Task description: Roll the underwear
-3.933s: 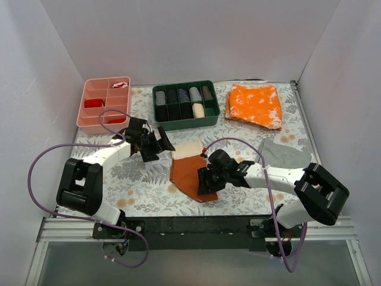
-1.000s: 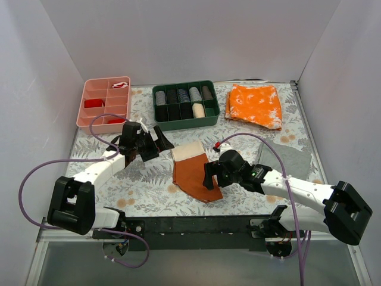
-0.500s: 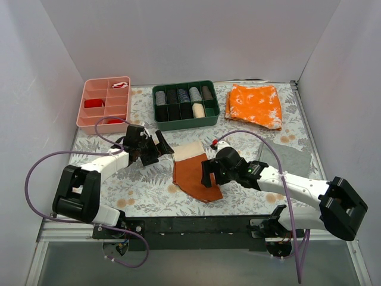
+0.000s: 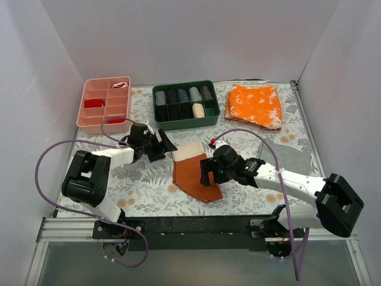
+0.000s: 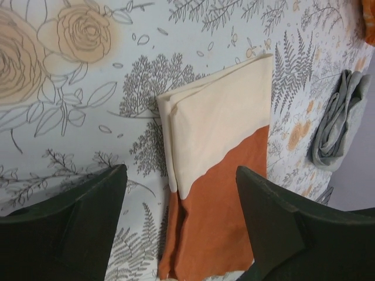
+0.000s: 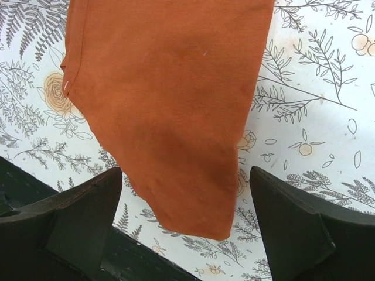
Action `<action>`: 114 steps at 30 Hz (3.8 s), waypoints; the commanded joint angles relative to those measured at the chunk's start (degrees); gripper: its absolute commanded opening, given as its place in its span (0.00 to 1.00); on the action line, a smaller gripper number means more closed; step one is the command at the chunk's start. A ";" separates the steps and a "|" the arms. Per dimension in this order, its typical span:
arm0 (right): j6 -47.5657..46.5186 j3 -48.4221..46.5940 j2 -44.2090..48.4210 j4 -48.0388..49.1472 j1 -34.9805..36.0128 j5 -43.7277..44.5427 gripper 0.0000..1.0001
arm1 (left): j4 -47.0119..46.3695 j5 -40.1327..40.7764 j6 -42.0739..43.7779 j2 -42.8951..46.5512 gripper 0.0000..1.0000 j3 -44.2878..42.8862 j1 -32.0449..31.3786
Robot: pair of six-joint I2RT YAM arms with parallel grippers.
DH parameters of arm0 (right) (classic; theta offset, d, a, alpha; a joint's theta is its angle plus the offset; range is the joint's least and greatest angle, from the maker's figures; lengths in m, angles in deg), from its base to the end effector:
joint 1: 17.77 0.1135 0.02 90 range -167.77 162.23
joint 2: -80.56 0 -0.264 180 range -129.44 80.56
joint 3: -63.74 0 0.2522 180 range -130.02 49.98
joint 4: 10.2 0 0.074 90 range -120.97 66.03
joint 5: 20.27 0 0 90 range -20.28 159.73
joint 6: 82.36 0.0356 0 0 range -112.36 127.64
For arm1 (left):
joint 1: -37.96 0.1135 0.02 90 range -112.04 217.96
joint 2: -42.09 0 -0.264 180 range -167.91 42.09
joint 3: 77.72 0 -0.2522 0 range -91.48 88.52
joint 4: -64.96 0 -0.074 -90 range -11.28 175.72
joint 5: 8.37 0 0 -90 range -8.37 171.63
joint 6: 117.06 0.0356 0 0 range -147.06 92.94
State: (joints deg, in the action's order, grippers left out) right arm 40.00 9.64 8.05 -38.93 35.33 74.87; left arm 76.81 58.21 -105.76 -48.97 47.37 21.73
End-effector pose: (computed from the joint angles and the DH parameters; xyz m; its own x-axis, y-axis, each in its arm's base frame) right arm 0.1553 0.2015 0.2054 -0.7785 -0.1490 -0.6097 -0.4063 0.8600 0.3086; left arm 0.2840 -0.0974 0.1494 -0.6417 -0.7504 0.1585 -0.5994 0.3618 -0.7140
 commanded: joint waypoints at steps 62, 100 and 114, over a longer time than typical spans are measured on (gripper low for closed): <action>0.25 -41.40 -36.55 -18.08 19.23 17.35 0.44 | -8.81 -1.81 -1.72 -9.22 0.00 -1.66 0.32; -2.83 -50.72 -50.18 -23.27 18.97 20.17 0.38 | -7.40 -1.63 -1.29 -8.69 0.00 -1.74 0.41; -3.79 -48.25 -45.97 -20.02 19.06 22.80 0.46 | -7.32 -1.80 -1.20 -8.87 0.00 -1.74 0.41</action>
State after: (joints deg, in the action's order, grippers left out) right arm 37.24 -39.56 -39.51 -59.17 54.61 95.26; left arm 67.52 55.63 -108.07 -57.98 46.39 21.73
